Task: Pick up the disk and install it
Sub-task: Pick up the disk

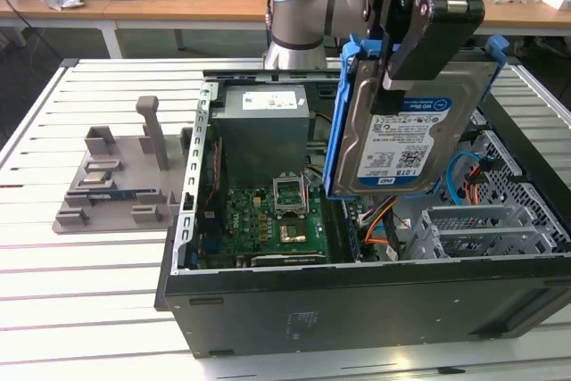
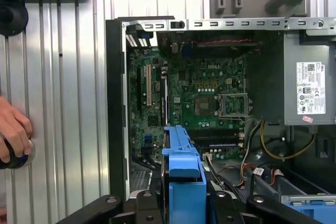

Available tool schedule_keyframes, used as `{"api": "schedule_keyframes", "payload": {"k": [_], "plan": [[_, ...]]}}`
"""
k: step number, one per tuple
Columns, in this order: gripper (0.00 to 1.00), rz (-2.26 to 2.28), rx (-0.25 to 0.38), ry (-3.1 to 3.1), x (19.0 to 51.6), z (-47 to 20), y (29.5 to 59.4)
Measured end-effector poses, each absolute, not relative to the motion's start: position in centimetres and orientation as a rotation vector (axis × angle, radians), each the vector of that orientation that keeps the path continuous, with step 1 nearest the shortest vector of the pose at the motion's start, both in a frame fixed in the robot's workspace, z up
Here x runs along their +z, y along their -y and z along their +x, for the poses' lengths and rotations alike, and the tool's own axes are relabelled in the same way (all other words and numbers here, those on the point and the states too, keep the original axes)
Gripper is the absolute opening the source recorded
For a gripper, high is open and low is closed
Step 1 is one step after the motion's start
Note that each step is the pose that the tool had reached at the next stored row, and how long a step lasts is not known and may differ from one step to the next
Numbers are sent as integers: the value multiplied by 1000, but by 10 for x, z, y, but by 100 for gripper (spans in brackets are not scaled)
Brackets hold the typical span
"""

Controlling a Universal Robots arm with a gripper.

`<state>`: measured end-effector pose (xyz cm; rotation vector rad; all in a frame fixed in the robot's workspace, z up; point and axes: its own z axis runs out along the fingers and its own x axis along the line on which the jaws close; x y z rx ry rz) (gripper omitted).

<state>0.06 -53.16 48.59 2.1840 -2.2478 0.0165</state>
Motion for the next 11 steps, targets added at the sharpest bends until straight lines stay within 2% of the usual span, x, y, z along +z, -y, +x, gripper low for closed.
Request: {"api": "schedule_keyframes", "payload": {"k": [11], "plan": [[37, 2184, 16, 2248, 486, 27, 532]]}}
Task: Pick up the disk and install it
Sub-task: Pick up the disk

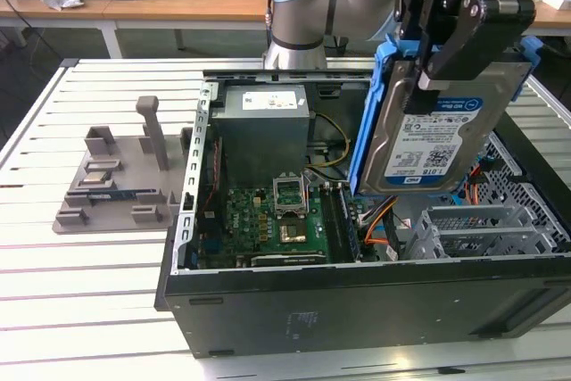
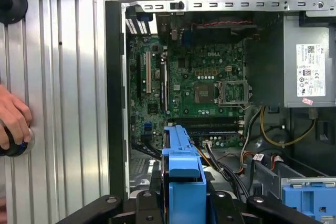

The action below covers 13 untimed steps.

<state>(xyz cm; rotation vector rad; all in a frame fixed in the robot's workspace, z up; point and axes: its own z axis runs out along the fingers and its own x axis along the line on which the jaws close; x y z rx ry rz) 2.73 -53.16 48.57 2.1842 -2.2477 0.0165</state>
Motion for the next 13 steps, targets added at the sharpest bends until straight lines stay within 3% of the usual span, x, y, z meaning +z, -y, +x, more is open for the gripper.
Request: {"api": "schedule_keyframes", "payload": {"k": [13], "plan": [[37, 2184, 16, 2247, 483, 70, 532]]}}
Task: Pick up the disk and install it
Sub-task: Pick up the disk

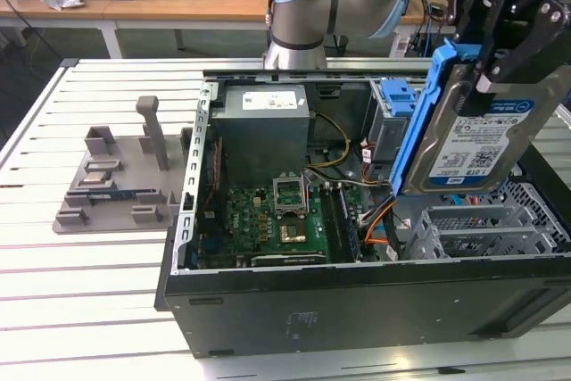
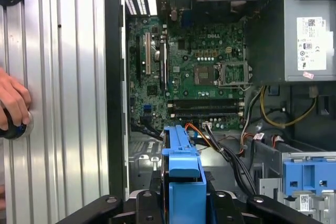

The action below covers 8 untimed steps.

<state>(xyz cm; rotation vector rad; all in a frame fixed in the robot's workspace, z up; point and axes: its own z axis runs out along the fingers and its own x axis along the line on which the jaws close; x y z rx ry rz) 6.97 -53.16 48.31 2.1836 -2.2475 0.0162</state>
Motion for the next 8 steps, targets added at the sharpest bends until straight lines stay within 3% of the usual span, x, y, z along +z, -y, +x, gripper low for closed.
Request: {"api": "schedule_keyframes", "payload": {"k": [8], "plan": [[37, 2183, 17, 2246, 480, 98, 532]]}}
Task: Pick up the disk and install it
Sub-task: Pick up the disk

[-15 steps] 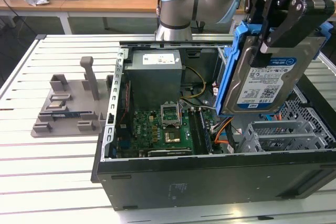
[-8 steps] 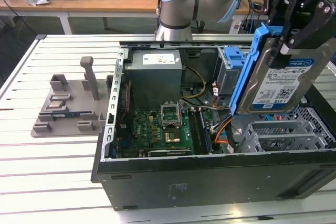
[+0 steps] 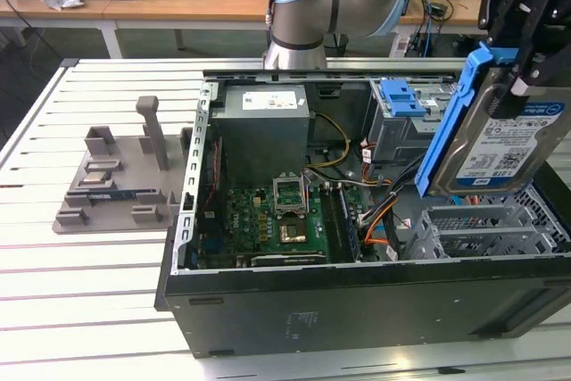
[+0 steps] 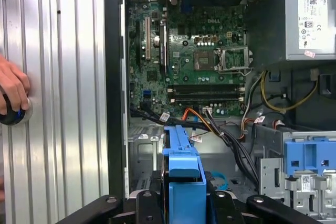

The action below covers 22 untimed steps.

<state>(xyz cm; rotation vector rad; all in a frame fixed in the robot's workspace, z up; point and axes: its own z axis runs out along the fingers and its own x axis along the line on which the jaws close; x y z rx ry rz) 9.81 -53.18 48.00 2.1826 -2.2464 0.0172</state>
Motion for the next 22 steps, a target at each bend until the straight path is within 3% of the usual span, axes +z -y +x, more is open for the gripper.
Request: {"api": "schedule_keyframes", "payload": {"k": [22], "plan": [[37, 2181, 18, 2246, 470, 116, 543]]}}
